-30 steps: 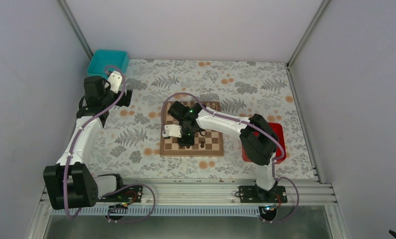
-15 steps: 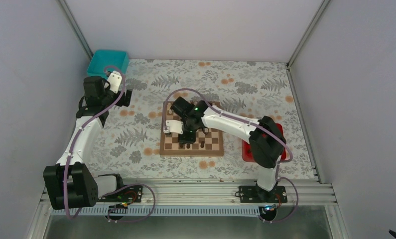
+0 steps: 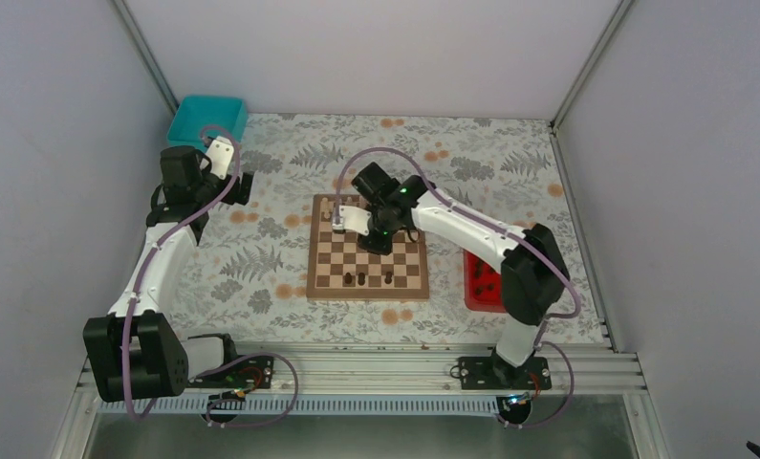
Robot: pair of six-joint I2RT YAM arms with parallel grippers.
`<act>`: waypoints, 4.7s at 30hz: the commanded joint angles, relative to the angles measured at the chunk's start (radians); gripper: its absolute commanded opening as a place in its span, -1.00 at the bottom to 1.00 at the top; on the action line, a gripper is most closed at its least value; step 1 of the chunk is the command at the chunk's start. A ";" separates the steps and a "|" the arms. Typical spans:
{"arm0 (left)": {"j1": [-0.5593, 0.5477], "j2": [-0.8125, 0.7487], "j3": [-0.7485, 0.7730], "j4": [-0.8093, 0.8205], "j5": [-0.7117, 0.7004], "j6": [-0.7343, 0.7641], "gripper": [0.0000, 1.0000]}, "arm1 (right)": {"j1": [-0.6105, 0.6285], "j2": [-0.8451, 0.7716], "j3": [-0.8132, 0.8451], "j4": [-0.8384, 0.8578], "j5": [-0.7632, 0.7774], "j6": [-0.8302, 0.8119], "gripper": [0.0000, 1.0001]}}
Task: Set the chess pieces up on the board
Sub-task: Place the chess piece on the chessboard, then pick up the chess piece from the storage box.
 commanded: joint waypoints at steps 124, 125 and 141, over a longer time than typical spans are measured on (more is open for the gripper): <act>0.027 0.112 0.058 -0.067 -0.036 -0.001 1.00 | -0.865 -0.316 -0.567 0.058 -0.050 -0.137 -0.01; 0.027 0.109 0.059 -0.068 -0.034 -0.001 1.00 | -0.862 -0.318 -0.571 0.064 -0.045 -0.136 -0.01; 0.034 0.080 0.057 -0.071 -0.002 -0.004 1.00 | -0.852 -0.314 -0.626 0.127 -0.031 -0.123 -0.19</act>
